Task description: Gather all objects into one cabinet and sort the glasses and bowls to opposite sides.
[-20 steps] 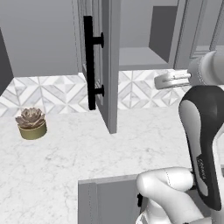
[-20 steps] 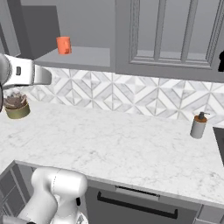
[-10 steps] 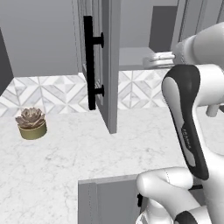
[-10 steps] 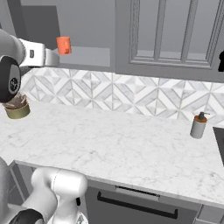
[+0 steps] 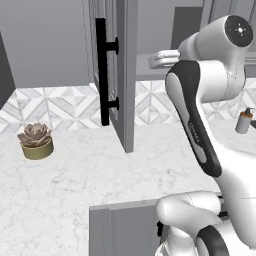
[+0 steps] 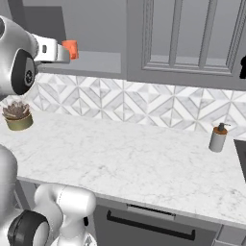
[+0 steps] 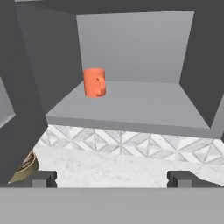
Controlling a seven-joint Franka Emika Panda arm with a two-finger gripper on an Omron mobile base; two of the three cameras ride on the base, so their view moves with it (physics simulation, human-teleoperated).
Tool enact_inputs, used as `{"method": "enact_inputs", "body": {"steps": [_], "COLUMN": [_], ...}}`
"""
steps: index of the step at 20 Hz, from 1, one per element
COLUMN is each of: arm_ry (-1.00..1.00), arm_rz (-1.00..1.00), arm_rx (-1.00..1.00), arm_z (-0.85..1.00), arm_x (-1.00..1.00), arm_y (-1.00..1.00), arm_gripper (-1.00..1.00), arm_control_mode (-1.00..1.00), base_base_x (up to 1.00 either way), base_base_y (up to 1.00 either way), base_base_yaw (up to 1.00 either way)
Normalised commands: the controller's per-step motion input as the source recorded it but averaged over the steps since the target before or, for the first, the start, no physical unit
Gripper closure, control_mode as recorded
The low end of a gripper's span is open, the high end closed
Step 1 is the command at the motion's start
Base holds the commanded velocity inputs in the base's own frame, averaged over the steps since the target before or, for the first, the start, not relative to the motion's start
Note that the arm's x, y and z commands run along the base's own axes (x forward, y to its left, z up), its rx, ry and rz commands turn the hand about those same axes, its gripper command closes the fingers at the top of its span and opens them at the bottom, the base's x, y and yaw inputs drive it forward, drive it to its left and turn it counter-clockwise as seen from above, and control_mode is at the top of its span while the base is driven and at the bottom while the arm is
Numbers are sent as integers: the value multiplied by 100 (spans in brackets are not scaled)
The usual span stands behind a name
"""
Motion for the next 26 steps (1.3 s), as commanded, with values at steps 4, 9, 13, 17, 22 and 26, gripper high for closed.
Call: {"method": "enact_inputs", "body": {"steps": [4, 9, 13, 17, 22, 26], "arm_ry": [4, 5, 0, 3, 4, 0], "arm_rz": [2, 9, 5, 3, 0, 0], "arm_rx": [0, 0, 0, 0, 0, 0], "arm_z": [0, -1, 0, -1, -11, -15], "arm_x": [63, 56, 38, 30, 41, 32], "arm_y": [1, 26, 22, 6, 0, 5], "arm_gripper": [-100, -100, -100, -100, -100, -100], "arm_control_mode": [-100, -100, -100, -100, -100, -100], "base_base_x": [0, 0, 0, 0, 0, 0], "base_base_y": [0, 0, 0, 0, 0, 0], "base_base_yaw": [0, 0, 0, 0, 0, 0]}}
